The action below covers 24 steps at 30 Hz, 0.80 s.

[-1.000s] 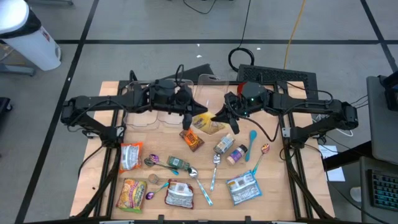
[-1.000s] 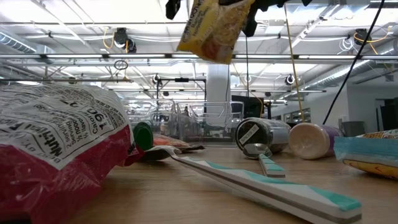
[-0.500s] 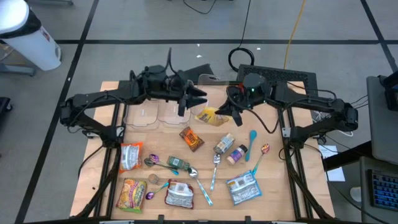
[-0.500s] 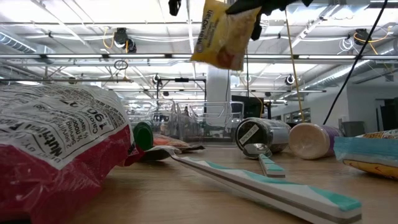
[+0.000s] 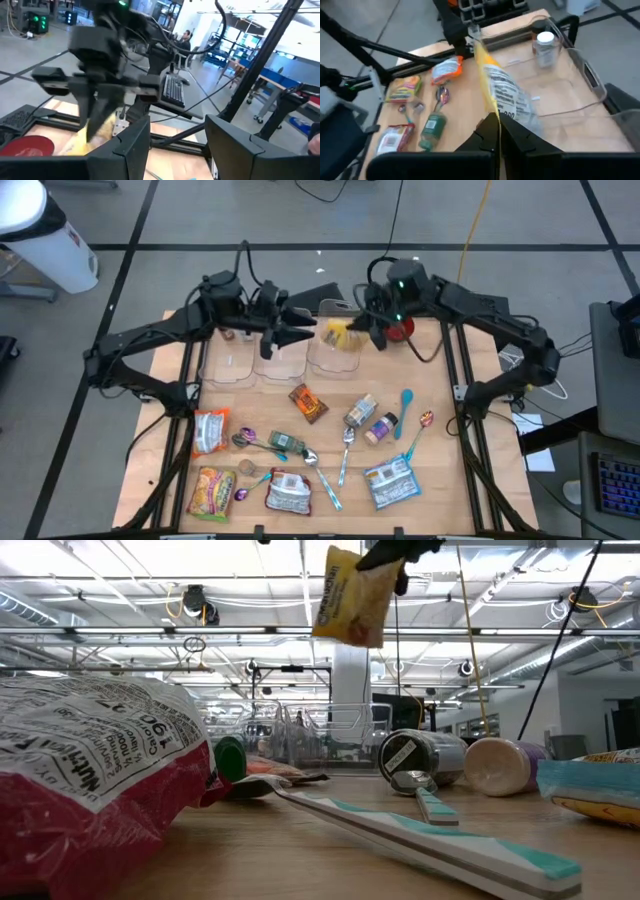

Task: Pick & Place Food Item
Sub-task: Put the yellow noodle pack into the right transparent bin

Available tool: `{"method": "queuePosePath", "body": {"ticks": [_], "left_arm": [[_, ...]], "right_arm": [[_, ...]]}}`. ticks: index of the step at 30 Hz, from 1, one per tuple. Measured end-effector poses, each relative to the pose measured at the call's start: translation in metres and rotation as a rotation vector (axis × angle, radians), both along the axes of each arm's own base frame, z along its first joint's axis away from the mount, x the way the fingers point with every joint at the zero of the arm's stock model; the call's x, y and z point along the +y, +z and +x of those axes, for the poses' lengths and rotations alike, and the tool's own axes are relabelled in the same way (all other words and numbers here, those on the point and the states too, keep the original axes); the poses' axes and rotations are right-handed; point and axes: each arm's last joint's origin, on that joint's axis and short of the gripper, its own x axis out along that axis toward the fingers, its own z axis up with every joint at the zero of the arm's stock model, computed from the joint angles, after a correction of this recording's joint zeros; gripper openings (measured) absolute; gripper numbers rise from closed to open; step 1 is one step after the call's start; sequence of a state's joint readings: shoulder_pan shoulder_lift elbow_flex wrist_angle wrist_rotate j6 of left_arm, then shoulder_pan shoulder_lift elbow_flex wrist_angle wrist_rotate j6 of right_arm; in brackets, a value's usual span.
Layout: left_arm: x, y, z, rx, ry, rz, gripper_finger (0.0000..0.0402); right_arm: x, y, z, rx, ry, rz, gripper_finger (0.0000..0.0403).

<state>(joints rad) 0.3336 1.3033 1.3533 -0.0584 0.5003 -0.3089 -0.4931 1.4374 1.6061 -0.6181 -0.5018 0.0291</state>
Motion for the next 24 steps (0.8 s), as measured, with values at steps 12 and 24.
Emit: {"method": "queuePosePath", "body": {"ticks": [12, 24], "left_arm": [[-0.006, -0.002, -0.010, 0.071, -0.083, -0.021, 0.0198], [0.000, -0.006, -0.013, 0.099, -0.086, 0.004, 0.0198]], "right_arm": [[-0.073, -0.005, 0.033, 0.081, 0.002, -0.024, 0.0000], [-0.124, -0.048, 0.034, 0.164, 0.015, -0.023, 0.0000]]}}
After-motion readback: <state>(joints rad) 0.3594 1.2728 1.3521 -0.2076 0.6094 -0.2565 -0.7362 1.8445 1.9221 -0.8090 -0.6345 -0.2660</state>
